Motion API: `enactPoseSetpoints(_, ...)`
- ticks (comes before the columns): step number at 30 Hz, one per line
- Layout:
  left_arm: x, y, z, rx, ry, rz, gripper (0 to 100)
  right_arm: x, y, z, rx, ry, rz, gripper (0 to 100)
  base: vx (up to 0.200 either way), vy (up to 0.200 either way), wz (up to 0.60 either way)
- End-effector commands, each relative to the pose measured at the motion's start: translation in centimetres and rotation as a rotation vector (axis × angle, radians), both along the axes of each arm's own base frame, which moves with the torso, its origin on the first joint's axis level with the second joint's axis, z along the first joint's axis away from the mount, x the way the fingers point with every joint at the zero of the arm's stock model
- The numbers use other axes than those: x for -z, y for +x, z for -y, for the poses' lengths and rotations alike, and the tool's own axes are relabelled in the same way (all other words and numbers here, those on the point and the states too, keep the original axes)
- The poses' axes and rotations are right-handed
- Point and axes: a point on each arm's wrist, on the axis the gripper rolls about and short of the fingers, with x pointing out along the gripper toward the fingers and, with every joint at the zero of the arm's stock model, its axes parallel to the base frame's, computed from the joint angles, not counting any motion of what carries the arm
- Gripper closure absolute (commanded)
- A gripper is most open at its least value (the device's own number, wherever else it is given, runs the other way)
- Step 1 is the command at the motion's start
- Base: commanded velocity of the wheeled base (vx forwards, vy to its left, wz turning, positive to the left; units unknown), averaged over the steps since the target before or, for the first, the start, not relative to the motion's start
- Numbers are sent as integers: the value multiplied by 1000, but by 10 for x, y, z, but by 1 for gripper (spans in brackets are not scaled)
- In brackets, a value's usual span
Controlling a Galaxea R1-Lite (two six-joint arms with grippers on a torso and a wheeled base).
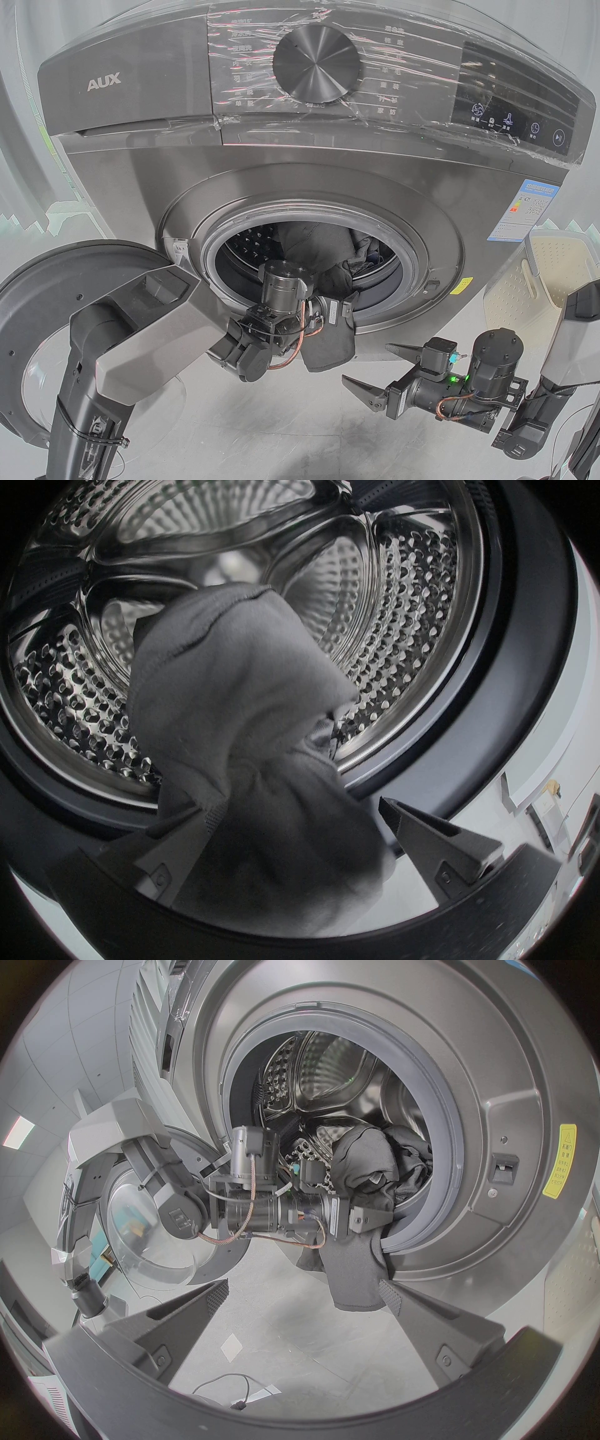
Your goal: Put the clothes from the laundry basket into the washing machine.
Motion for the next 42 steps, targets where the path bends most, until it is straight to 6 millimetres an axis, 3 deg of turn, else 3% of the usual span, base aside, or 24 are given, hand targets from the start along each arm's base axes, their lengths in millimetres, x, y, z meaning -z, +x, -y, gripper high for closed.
enactPoseSetpoints(1,19,5,-2,-6,29,-22,0,-1,0,-1,-3,5,5,0,0,0,0)
enactPoseSetpoints(3,22,6,-1,-6,35,-20,0,-2,0,-1,-3,6,7,0,0,0,0)
enactPoseSetpoints(4,22,8,-1,-7,35,-16,100,-2,0,-1,-3,7,8,0,0,0,0)
enactPoseSetpoints(10,11,14,-1,-16,5,19,100,-2,0,-2,-7,8,9,0,0,0,0)
enactPoseSetpoints(17,-39,39,3,-80,-137,193,100,-2,0,-3,-9,7,8,0,0,0,0)
enactPoseSetpoints(22,-56,61,5,-164,-247,286,100,-1,-1,-3,-10,6,7,0,0,0,0)
enactPoseSetpoints(27,-63,76,5,-196,-294,350,100,0,-1,-3,-10,3,3,0,0,0,0)
enactPoseSetpoints(33,-61,78,3,-210,-289,347,100,1,0,-2,-7,-1,-2,0,0,0,0)
enactPoseSetpoints(34,-62,77,4,-208,-289,346,0,1,0,-2,-6,-1,-2,0,0,0,0)
enactPoseSetpoints(38,-64,66,3,-197,-261,305,0,2,0,-1,-4,-2,-3,0,0,0,0)
enactPoseSetpoints(42,-57,41,-2,-141,-183,200,0,1,0,-1,-4,-1,0,0,0,0,0)
